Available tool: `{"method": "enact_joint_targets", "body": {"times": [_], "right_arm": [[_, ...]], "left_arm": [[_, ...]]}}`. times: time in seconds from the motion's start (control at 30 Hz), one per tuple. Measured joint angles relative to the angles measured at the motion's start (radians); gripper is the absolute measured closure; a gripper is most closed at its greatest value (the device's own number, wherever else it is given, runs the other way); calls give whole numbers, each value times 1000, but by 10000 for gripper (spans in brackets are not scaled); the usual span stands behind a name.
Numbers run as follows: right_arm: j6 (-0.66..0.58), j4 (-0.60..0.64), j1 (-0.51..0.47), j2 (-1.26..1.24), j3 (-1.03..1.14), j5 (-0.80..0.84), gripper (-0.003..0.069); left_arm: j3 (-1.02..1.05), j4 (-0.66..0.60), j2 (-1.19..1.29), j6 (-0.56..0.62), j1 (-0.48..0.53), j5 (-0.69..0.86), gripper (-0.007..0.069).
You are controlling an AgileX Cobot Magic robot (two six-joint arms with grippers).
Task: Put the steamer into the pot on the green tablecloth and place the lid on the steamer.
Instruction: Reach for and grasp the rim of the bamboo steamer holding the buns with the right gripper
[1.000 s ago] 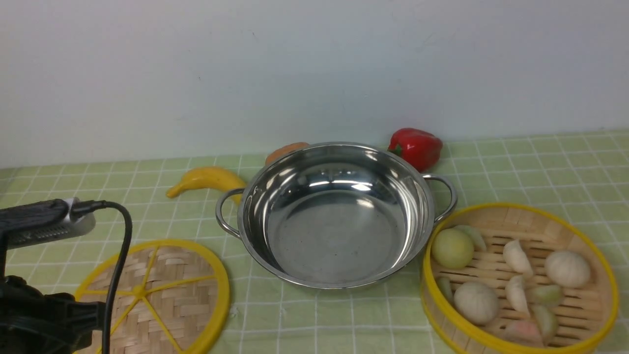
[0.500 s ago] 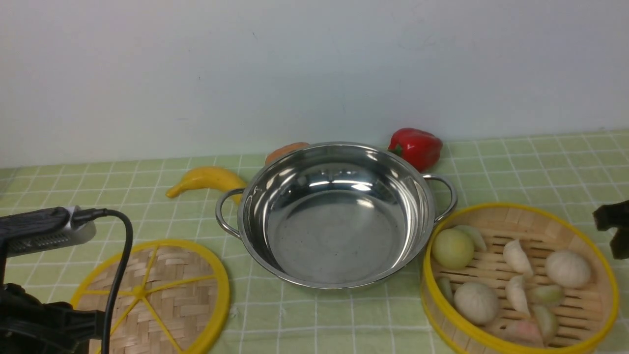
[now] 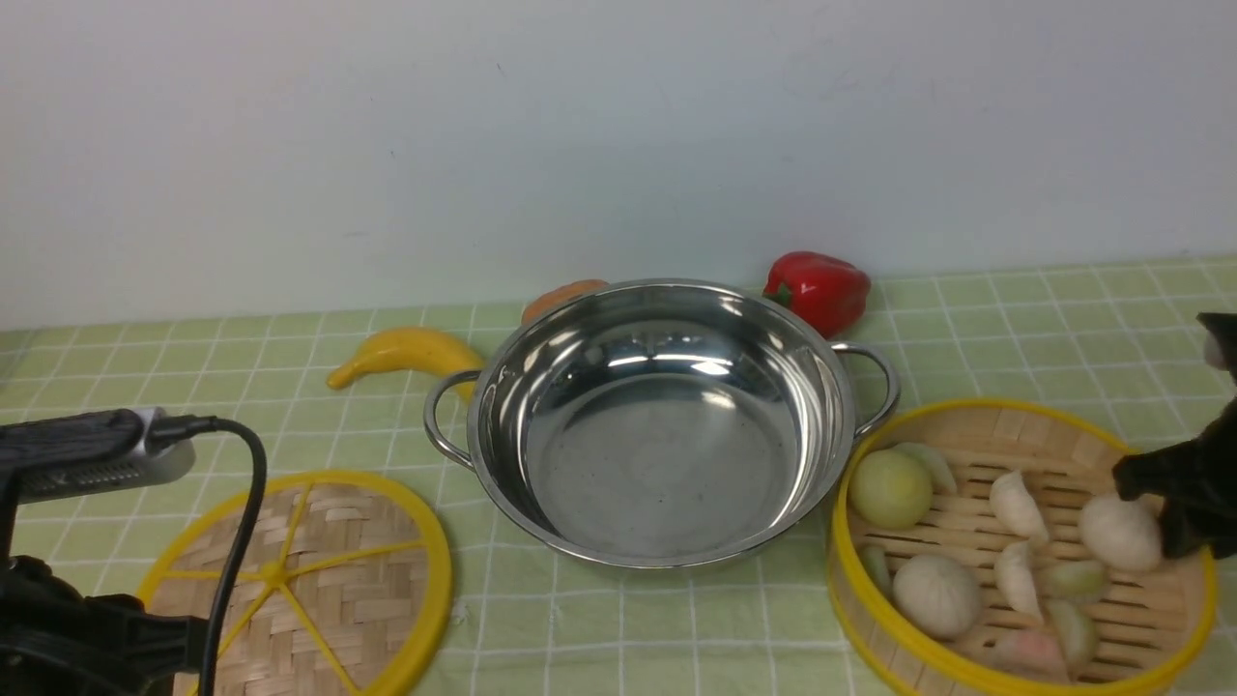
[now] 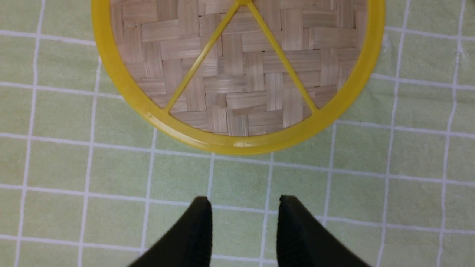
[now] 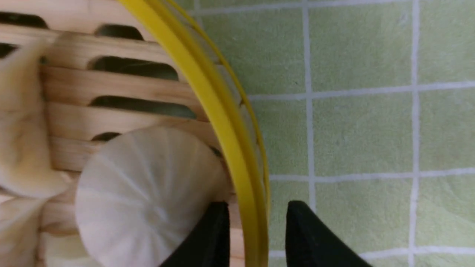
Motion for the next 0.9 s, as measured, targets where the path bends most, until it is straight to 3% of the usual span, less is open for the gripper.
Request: {"method": "enact_joint_targets", "body": {"times": [0.13,0.43,0.9], "right_arm": [[0,-4,0,21,-1,2,603],[1,-43,0,-27,-3,84,601],[-27,-63,0,-168,-200,396,601]], "left_arm": [[-1,0,0,0,0,0,381],[-1,0,0,8,0,0,381],[-1,0,0,26,0,0,381]]}}
